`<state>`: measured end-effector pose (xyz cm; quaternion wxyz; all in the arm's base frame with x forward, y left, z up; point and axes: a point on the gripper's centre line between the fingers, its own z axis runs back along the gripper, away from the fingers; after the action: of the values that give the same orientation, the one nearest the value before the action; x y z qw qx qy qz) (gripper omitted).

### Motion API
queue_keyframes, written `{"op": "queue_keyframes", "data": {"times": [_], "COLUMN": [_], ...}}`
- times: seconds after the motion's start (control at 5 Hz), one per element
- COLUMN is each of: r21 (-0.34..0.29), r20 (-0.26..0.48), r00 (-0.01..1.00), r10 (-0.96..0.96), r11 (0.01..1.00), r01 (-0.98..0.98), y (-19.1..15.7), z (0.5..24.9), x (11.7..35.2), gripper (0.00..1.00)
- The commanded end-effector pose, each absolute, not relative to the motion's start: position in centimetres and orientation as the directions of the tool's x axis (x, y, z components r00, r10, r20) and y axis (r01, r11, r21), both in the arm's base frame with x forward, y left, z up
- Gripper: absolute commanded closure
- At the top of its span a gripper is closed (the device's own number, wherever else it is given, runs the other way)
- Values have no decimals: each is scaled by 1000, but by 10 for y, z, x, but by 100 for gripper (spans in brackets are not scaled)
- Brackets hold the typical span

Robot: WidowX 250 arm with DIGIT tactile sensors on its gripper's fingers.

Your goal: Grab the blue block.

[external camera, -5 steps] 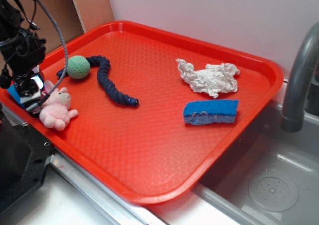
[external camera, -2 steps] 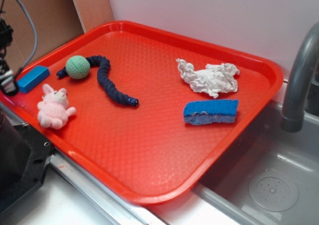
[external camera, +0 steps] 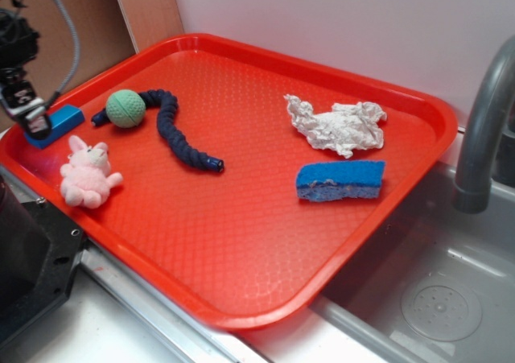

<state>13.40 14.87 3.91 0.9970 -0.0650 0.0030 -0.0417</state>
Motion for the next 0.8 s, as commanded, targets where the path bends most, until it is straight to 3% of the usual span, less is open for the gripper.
{"op": "queue_keyframes", "data": {"times": [0.0,0.2,0.4,0.6], "r21": [-57,-25,98,205], "r20": [-18,-34,-66,-53], "r00": [987,988,993,997], "r10": [-159,-152,-100,-64], "r11": [986,988,989,976], "r01": [158,151,106,74], "y": [144,148,157,160], "z": [33,34,41,50], "x": [163,158,151,150], "gripper": [0,0,0,0]}}
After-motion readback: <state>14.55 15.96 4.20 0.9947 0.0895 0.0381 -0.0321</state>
